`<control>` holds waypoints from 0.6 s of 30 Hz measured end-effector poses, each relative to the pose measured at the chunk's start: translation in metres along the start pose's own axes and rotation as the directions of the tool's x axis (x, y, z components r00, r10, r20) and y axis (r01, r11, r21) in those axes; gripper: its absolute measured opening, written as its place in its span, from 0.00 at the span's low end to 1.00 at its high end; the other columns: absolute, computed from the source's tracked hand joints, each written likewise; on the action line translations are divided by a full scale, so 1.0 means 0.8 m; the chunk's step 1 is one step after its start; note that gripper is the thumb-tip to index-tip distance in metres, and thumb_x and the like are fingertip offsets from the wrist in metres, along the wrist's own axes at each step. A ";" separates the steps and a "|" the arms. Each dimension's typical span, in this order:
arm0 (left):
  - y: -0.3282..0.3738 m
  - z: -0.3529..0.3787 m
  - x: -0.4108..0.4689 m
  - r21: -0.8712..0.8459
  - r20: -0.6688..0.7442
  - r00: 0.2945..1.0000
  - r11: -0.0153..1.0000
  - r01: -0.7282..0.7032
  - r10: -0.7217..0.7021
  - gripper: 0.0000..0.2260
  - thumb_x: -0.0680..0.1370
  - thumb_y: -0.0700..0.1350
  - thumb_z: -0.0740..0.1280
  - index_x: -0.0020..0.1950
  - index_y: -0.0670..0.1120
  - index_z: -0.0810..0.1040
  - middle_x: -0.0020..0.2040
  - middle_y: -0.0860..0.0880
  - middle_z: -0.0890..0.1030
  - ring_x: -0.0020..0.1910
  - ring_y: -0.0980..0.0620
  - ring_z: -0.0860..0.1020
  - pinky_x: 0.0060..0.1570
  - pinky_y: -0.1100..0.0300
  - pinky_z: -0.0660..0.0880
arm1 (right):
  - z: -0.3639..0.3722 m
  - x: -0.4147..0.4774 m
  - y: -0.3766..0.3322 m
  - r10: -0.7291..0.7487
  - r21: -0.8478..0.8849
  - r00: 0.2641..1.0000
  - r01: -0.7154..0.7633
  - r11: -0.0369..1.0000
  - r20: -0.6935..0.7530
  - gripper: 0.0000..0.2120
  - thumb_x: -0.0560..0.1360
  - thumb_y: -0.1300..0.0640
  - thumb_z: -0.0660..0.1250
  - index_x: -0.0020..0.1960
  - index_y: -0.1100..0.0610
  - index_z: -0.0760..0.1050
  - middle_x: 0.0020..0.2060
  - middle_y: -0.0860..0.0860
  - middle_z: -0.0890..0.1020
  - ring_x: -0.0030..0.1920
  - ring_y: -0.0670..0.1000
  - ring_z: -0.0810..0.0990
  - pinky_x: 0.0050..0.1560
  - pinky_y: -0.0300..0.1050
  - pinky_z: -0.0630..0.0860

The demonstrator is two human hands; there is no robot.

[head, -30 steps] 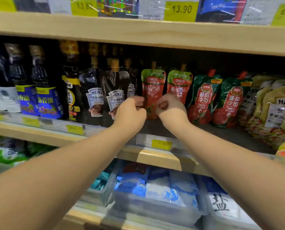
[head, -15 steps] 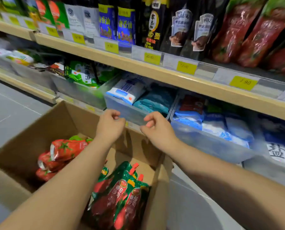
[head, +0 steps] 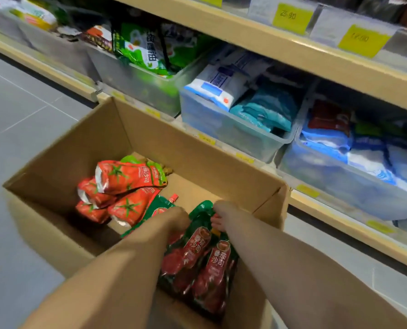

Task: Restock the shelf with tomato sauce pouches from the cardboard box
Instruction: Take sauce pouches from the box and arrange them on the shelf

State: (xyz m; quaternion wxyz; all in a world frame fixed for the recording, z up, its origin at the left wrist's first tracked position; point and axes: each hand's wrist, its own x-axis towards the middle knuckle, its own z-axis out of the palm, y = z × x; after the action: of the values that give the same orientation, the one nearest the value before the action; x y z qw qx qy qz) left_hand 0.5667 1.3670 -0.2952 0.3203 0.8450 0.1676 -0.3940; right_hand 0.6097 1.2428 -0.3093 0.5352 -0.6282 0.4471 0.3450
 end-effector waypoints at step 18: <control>0.004 -0.017 -0.016 -0.627 -0.304 0.948 0.728 -0.276 0.097 0.17 0.77 0.47 0.65 0.31 0.47 0.64 0.26 0.49 0.71 0.27 0.50 0.67 0.26 0.63 0.64 | -0.008 -0.053 -0.018 -0.786 -0.344 0.594 0.783 0.518 0.170 0.19 0.77 0.41 0.58 0.50 0.55 0.77 0.41 0.49 0.78 0.44 0.50 0.76 0.52 0.46 0.73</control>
State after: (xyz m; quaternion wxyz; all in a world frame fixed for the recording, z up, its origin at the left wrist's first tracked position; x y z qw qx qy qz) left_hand 0.5676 1.3736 -0.2776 0.6133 0.7314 0.2488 -0.1645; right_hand 0.6077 1.2453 -0.2643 0.4973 -0.8544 0.0411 0.1446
